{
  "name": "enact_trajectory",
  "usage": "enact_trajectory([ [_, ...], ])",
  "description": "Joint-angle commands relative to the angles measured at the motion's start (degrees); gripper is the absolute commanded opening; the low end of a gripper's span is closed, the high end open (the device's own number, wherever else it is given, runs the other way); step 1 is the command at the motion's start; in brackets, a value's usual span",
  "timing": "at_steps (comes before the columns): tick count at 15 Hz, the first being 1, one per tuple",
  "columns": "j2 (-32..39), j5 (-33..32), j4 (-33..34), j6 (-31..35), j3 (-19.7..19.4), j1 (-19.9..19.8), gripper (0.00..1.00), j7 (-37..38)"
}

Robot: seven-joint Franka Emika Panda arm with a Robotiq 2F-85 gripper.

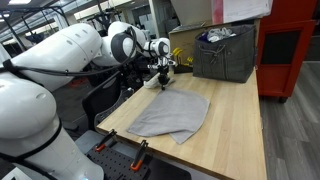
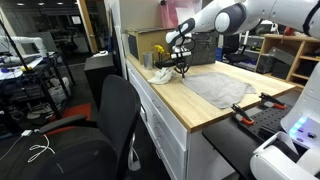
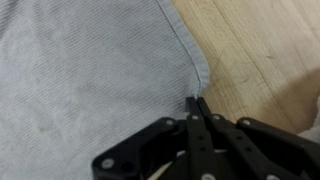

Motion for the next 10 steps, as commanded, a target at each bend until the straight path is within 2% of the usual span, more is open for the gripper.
enact_trajectory([
  [1,-2.8,-0.8,-1.8,-0.8,-0.8,1.2,0.01,1.3],
  [6,-6.9,-2.5,-5.8,-0.7,-1.9,2.2,0.01,1.4],
  [10,-11.0,-1.1,-10.4,0.3,-1.2,0.9,0.01,0.2],
])
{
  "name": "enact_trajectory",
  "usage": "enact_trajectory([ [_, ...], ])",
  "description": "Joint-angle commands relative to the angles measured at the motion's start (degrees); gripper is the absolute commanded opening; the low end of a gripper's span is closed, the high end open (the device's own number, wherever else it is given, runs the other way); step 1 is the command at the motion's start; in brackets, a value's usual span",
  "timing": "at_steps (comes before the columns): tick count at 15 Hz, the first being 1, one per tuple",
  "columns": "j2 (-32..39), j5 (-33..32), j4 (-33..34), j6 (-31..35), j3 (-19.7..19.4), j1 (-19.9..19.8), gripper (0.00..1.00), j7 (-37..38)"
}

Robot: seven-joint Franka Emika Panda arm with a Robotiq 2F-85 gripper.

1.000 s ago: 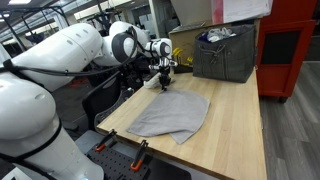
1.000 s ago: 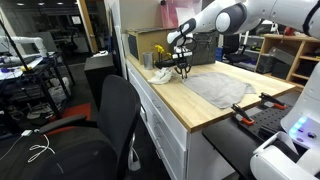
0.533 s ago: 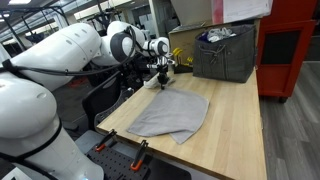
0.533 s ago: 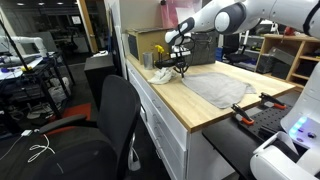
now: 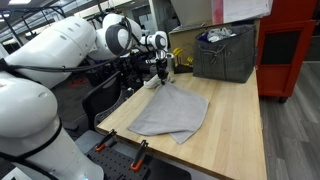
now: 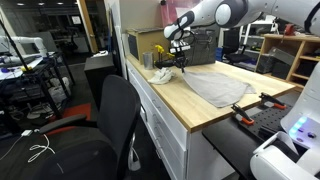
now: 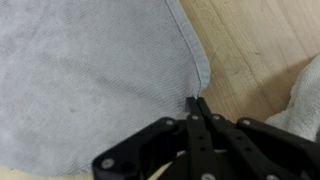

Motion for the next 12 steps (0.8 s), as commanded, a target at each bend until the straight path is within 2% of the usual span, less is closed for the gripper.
enact_trajectory([
  [1,-7.4,1.3,-9.0,0.5,0.4,-1.1,0.01,-0.2],
  [7,-18.1,4.7,-23.0,1.8,1.7,-4.2,0.01,-5.0],
  [12,-24.7,6.7,-33.3,3.4,0.5,-5.9,0.01,-4.9],
])
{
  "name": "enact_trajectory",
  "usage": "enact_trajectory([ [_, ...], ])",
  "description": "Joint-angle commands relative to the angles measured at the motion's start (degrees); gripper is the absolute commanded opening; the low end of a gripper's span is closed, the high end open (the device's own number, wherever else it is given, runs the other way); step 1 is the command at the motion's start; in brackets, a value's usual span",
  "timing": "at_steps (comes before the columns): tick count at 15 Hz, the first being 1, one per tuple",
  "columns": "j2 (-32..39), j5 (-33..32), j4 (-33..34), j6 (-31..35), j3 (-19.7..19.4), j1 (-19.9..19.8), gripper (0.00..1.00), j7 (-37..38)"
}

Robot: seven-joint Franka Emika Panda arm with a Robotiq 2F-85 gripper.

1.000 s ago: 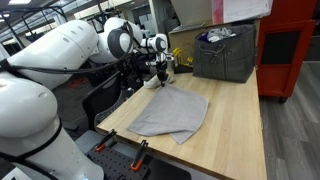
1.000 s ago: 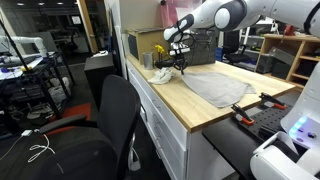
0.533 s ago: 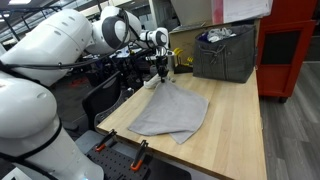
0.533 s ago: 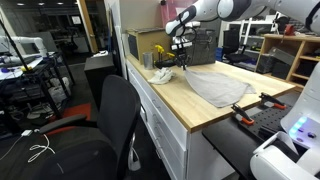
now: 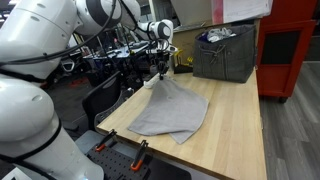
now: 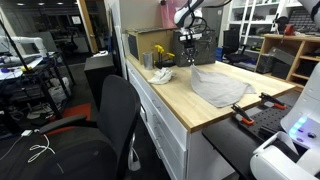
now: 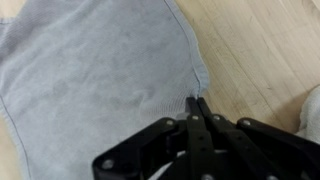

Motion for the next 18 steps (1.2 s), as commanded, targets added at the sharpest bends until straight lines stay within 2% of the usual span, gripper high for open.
enact_trajectory([
  [1,-7.7,2.4,-12.1,3.2,-0.2,-1.8,0.01,-1.0],
  [9,-14.9,5.8,-26.7,7.2,-2.7,-4.9,0.01,-0.2],
  [15,-16.9,9.5,-33.2,13.0,-5.2,-7.6,0.01,0.2],
  [18,-17.8,9.3,-36.0,16.1,-5.8,-8.0,0.01,-0.7],
])
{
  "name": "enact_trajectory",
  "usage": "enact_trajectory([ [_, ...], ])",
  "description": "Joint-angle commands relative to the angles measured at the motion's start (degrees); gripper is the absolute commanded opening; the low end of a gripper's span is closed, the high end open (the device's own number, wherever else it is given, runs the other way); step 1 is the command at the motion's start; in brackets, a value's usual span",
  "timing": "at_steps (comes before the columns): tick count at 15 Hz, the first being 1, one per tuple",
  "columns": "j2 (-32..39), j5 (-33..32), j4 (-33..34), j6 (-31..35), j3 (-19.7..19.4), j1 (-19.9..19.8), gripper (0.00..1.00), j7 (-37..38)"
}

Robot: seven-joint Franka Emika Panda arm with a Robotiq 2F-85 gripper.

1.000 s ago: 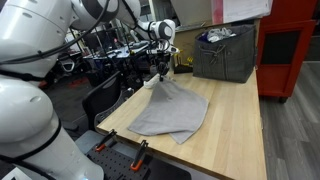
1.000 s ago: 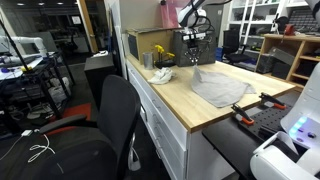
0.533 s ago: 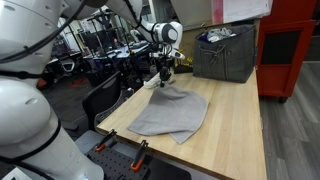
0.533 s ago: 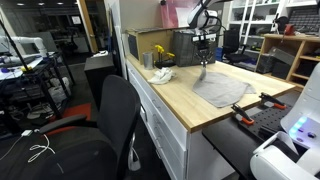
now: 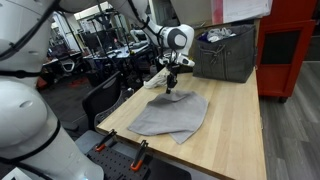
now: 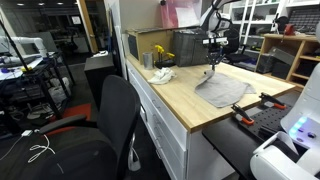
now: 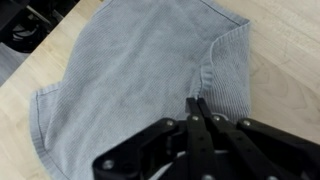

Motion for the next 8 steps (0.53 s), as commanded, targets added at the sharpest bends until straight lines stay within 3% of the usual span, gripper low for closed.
enact_trajectory([
  [1,-4.0,0.3,-6.2,4.4,-0.8,-0.3,0.01,-0.9],
  [8,-8.3,-4.6,-15.1,9.9,-4.5,0.3,0.01,2.0],
])
